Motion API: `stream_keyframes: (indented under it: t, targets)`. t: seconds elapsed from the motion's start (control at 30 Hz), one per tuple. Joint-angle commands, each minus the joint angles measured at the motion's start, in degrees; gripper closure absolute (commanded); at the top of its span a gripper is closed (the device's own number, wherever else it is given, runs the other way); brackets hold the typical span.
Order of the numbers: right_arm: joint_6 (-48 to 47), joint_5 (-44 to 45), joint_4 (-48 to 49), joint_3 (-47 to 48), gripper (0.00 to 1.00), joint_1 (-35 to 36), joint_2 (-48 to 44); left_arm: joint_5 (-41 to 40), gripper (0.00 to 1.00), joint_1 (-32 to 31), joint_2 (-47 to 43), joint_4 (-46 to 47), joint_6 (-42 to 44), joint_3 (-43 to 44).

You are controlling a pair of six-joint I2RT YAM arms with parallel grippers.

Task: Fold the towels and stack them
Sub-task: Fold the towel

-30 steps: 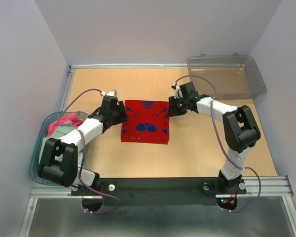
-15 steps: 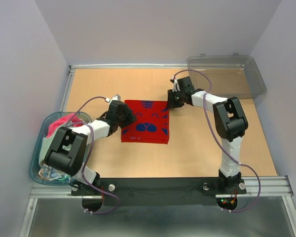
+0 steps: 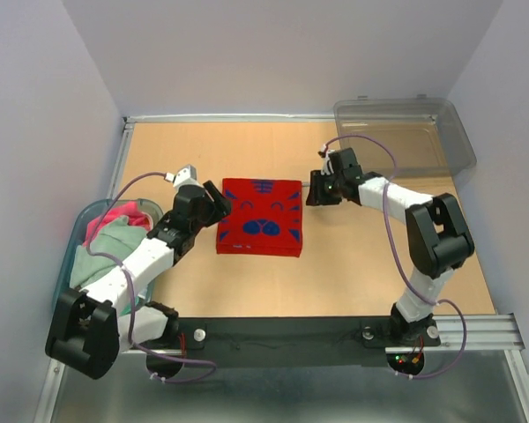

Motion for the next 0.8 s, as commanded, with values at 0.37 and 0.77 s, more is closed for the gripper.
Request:
stream_keyframes:
  t: [0.37, 0.77]
  targets:
    - [8.91, -1.27, 4.86, -15.71, 0.53, 6.73, -21.27, -2.21, 0.38, -2.20, 0.25, -0.49, -6.72, -11.83]
    - [16.56, 0.31, 7.50, -23.36, 0.53, 6.82, -21.71, -2.48, 0.43, -12.31, 3.23, 2.94, -16.57, -14.12]
